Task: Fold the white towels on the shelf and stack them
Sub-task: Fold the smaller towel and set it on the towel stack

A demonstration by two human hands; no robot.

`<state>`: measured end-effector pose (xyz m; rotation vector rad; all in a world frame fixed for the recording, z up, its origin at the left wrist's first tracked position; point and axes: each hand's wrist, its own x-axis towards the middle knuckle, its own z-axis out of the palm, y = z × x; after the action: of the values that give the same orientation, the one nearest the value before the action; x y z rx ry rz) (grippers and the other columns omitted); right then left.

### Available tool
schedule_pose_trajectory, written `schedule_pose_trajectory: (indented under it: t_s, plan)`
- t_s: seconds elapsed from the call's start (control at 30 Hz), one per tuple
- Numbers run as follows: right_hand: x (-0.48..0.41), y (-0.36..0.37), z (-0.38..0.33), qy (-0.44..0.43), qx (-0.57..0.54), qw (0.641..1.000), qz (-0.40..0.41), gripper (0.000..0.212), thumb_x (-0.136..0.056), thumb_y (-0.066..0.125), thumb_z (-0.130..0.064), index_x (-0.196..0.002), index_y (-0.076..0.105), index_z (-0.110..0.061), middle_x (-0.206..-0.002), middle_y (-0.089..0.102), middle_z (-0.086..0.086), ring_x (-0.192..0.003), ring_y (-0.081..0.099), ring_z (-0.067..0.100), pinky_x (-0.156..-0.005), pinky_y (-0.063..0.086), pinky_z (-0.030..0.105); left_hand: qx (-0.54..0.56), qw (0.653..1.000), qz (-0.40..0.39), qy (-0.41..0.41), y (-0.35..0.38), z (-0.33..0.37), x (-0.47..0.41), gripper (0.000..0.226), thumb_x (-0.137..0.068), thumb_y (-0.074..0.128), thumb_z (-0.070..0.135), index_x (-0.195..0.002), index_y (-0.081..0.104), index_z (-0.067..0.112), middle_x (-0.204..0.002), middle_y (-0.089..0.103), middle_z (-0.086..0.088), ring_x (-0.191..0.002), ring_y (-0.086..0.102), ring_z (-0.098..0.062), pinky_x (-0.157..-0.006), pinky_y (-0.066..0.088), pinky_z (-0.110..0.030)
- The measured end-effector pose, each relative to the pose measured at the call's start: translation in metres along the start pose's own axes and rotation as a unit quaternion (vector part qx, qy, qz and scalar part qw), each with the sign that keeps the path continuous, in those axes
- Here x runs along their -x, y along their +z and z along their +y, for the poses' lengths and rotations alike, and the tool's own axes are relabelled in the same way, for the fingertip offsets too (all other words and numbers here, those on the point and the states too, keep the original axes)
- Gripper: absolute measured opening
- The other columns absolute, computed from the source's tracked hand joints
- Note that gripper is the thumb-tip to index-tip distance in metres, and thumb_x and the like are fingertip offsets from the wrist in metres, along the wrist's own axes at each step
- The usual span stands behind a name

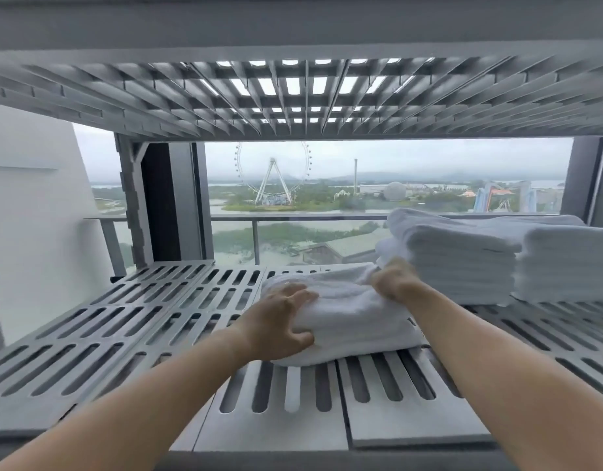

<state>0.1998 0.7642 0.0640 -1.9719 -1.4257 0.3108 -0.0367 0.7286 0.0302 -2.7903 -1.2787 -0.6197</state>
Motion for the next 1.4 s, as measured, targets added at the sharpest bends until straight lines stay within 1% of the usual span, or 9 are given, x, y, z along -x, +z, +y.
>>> schedule_pose_trajectory:
  t_s: [0.17, 0.23, 0.33, 0.4, 0.5, 0.7, 0.83, 1.2, 1.4]
  plan:
    - [0.001, -0.007, 0.000, 0.017, -0.017, 0.998, 0.061, 0.034, -0.080, 0.054, -0.022, -0.111, 0.056, -0.010, -0.095, 0.057, 0.010, -0.094, 0.056, 0.033, -0.071, 0.038, 0.027, 0.023, 0.999, 0.020, -0.014, -0.003, -0.009, 0.009, 0.087, -0.070, 0.073, 0.049, -0.142, 0.031, 0.025, -0.149, 0.030, 0.007, -0.135, 0.031, -0.012, -0.112, 0.029, -0.030]
    - [0.004, -0.009, 0.002, -0.008, 0.016, 0.999, 0.032, 0.013, -0.082, 0.052, -0.021, -0.087, 0.058, -0.011, -0.084, 0.053, 0.007, -0.084, 0.057, 0.029, -0.067, 0.038, 0.026, 0.045, 0.998, 0.012, -0.035, -0.004, -0.012, 0.014, 0.094, -0.066, 0.077, 0.051, -0.143, 0.030, 0.022, -0.149, 0.030, 0.006, -0.135, 0.032, -0.013, -0.113, 0.030, -0.035]
    - [0.013, -0.001, 0.008, -0.076, 0.071, 0.994, -0.039, 0.027, -0.089, 0.053, -0.024, -0.064, 0.043, -0.024, -0.072, 0.046, -0.005, -0.070, 0.049, 0.017, -0.061, 0.039, 0.025, 0.067, 0.997, 0.011, -0.047, -0.004, -0.015, 0.019, 0.094, -0.066, 0.080, 0.046, -0.142, 0.032, 0.019, -0.147, 0.032, 0.003, -0.135, 0.033, -0.015, -0.113, 0.029, -0.037]
    - [0.022, 0.005, 0.010, -0.128, 0.101, 0.986, -0.029, 0.015, -0.092, 0.052, -0.033, -0.088, 0.052, -0.019, -0.099, 0.054, 0.003, -0.094, 0.054, 0.022, -0.080, 0.044, 0.031, 0.074, 0.996, 0.003, -0.044, -0.006, -0.017, 0.020, 0.092, -0.067, 0.079, 0.039, -0.143, 0.031, 0.019, -0.149, 0.030, 0.003, -0.137, 0.029, -0.015, -0.115, 0.025, -0.035]
    - [0.040, 0.005, 0.008, -0.218, 0.111, 0.969, 0.020, 0.051, -0.093, 0.050, -0.041, -0.130, 0.045, -0.007, -0.133, 0.050, 0.009, -0.119, 0.050, 0.025, -0.100, 0.042, 0.038, 0.091, 0.994, -0.023, -0.048, -0.008, -0.019, 0.022, 0.087, -0.072, 0.071, 0.026, -0.146, 0.026, 0.023, -0.153, 0.022, 0.006, -0.140, 0.021, -0.012, -0.115, 0.017, -0.026]
    - [0.081, 0.018, 0.013, -0.405, 0.120, 0.904, -0.064, 0.056, -0.080, 0.062, -0.047, -0.128, 0.052, -0.021, -0.136, 0.051, -0.006, -0.121, 0.050, 0.013, -0.097, 0.033, 0.017, 0.058, 0.994, 0.075, -0.053, -0.001, -0.015, 0.032, 0.067, -0.081, 0.063, 0.029, -0.142, 0.035, 0.020, -0.148, 0.035, 0.000, -0.135, 0.035, -0.019, -0.111, 0.030, -0.031]
    - [0.089, 0.034, 0.007, -0.400, 0.161, 0.902, -0.037, 0.063, -0.075, 0.058, -0.029, -0.135, 0.041, -0.018, -0.141, 0.044, -0.002, -0.119, 0.050, 0.025, -0.097, 0.043, 0.035, 0.024, 0.990, 0.116, -0.077, 0.007, -0.003, 0.028, 0.060, -0.082, 0.061, 0.025, -0.138, 0.040, 0.017, -0.142, 0.041, -0.003, -0.124, 0.047, -0.025, -0.100, 0.042, -0.037]
    - [0.094, 0.054, 0.000, -0.342, 0.157, 0.926, 0.022, 0.056, -0.085, 0.053, -0.032, -0.137, 0.038, -0.017, -0.133, 0.054, 0.004, -0.115, 0.055, 0.029, -0.093, 0.044, 0.038, 0.015, 0.992, 0.098, -0.077, 0.010, -0.001, 0.022, 0.060, -0.077, 0.055, 0.001, -0.132, 0.045, 0.021, -0.136, 0.044, -0.003, -0.114, 0.052, -0.027, -0.096, 0.044, -0.037]
    - [0.090, 0.049, -0.002, -0.300, 0.269, 0.915, 0.019, 0.041, -0.084, 0.043, -0.002, -0.120, 0.051, -0.022, -0.109, 0.066, 0.007, -0.102, 0.062, 0.028, -0.085, 0.052, 0.037, -0.059, 0.997, 0.033, -0.041, 0.005, -0.011, 0.023, 0.063, -0.077, 0.051, -0.003, -0.133, 0.043, 0.024, -0.138, 0.041, 0.000, -0.116, 0.052, -0.027, -0.095, 0.046, -0.037]
